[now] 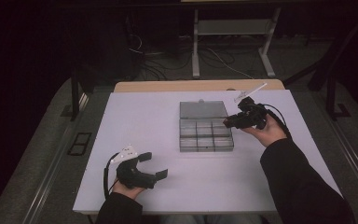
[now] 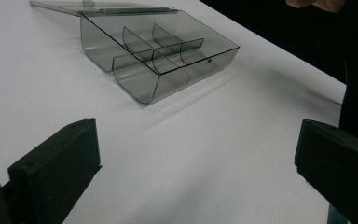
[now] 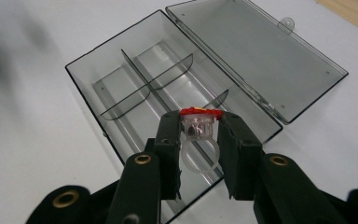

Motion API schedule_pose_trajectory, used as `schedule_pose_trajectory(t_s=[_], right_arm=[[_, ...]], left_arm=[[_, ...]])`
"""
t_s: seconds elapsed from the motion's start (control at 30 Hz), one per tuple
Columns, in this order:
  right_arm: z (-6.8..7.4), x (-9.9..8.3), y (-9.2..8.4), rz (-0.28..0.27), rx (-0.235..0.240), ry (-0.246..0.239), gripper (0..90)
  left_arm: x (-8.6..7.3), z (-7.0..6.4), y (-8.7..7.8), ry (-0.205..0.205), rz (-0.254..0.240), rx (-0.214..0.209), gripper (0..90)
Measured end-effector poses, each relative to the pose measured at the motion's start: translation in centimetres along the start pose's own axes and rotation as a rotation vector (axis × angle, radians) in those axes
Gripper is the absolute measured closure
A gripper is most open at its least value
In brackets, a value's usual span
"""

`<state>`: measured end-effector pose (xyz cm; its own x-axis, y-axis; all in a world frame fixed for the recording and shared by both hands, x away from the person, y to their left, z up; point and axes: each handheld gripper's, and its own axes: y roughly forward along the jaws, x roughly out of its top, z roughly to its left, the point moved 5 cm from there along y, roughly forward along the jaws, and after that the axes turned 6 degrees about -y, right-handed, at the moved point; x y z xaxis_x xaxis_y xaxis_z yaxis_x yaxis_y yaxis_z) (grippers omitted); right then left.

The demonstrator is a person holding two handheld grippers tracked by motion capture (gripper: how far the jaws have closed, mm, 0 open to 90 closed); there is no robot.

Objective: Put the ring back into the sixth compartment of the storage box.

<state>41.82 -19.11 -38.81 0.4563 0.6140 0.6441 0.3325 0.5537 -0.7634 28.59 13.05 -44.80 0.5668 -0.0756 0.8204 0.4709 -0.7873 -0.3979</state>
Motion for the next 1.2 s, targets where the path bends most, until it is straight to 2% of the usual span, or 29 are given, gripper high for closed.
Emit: schedule_pose_trajectory(t_s=[0.47,0.87,1.2], right_arm=[[-0.2,-0.1,1.8,0.014,-0.003,0.008,69.6],[-1.0,-0.5,3.4,0.03,0.0,0.021,69.5],[-1.6,-0.7,4.0,0.031,0.0,0.027,69.4]], left_arm=[[0.0,0.0,0.0,0.001,-0.002,0.001,0.0],[0.0,0.1,0.0,0.0,-0.003,-0.001,0.0],[0.0,0.1,0.0,0.0,-0.002,-0.002,0.0]])
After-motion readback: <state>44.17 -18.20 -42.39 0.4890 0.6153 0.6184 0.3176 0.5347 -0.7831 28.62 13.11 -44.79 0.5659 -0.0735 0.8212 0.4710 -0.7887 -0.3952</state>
